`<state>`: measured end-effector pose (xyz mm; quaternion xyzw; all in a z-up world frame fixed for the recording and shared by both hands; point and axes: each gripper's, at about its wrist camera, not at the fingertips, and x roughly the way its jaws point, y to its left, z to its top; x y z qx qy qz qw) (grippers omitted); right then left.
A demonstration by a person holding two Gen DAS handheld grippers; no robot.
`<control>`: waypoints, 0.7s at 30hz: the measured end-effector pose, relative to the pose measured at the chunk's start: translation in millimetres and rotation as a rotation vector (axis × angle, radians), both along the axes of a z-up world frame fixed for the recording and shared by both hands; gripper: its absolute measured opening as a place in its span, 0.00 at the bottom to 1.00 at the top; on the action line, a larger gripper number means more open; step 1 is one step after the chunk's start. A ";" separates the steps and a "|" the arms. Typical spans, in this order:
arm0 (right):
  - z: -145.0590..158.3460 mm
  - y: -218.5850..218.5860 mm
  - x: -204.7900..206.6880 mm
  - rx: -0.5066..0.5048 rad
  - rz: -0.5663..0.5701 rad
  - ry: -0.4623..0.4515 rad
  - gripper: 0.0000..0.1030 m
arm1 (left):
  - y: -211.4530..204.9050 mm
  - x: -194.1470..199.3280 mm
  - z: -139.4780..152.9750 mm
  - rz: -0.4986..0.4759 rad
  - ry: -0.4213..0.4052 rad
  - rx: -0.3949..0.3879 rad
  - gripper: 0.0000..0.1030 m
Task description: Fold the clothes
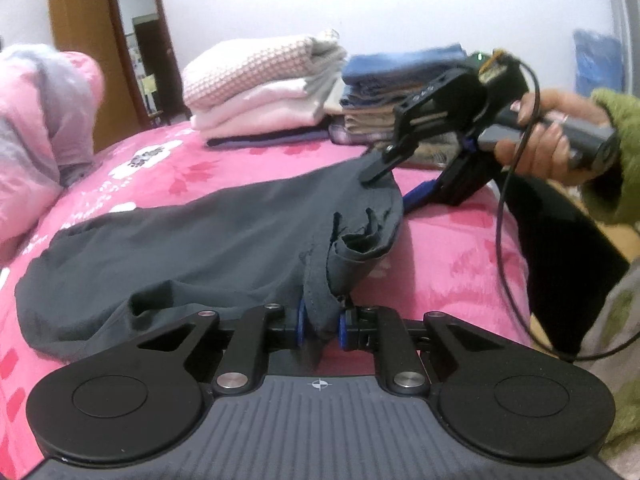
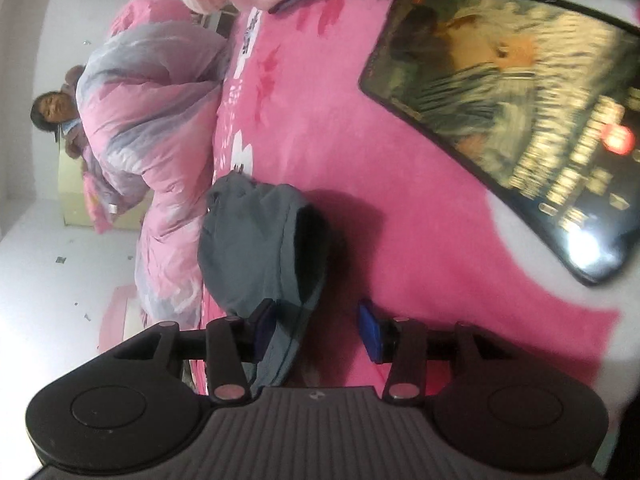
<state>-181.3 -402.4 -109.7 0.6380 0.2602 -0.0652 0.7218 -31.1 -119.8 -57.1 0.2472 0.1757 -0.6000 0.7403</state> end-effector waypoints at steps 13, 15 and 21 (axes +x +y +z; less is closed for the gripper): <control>58.1 -17.5 71.4 -0.076 0.154 -0.224 0.05 | 34.8 95.7 29.8 0.208 0.315 -0.229 0.12; 69.4 -20.2 91.5 -0.089 0.187 -0.248 0.05 | 37.5 116.3 32.5 0.234 0.375 -0.263 0.11; 87.9 -23.6 171.3 -0.105 0.250 -0.279 0.05 | 47.1 194.3 30.9 0.342 0.543 -0.379 0.10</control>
